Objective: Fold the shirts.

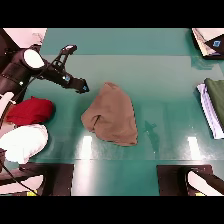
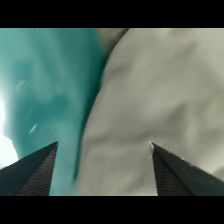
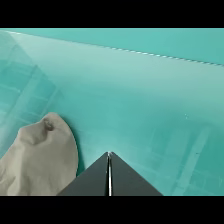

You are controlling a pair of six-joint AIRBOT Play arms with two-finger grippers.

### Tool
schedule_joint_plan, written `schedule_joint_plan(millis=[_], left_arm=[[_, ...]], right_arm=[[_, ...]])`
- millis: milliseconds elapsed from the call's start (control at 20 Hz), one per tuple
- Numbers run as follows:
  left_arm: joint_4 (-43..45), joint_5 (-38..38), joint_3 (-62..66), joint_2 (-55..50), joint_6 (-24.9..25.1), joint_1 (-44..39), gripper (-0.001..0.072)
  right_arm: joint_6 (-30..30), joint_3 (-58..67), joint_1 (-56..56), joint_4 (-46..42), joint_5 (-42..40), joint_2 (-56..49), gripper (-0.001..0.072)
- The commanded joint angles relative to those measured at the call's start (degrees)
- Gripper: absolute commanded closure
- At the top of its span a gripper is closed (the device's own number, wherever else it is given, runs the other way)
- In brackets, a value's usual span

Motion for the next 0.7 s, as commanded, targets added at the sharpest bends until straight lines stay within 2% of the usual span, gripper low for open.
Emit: schedule_joint_plan(millis=[0, 150, 450, 500, 600, 650], left_arm=[[-12.3, 10.9, -2.8, -2.8, 7.0, -0.1, 0.0040], [-14.1, 11.3, 0.5, -9.7, 7.3, -1.4, 0.0040], [-14.7, 10.9, 7.5, -18.6, 7.6, -5.8, 0.0048], [-14.4, 11.1, 7.5, -18.7, 7.6, -5.8, 0.0233], [-13.8, 11.6, 7.6, -18.6, 7.7, -5.6, 0.0683], [-13.5, 11.0, 7.9, -18.5, 7.5, -5.1, 0.0681]], right_arm=[[0.0, 0.0, 0.0, 0.0, 0.4, 0.0, 0.0696], [0.0, 0.0, 0.0, 0.1, 1.4, -0.6, 0.0696], [0.0, 0.0, 0.1, 0.1, 9.1, -5.1, 0.0696], [0.0, 0.0, 0.1, 0.1, 10.3, -5.9, 0.0696], [0.1, 0.0, 0.1, 0.1, 12.8, -7.6, 0.0696], [1.0, -0.7, 0.3, 0.0, 13.5, -8.0, 0.0696]])
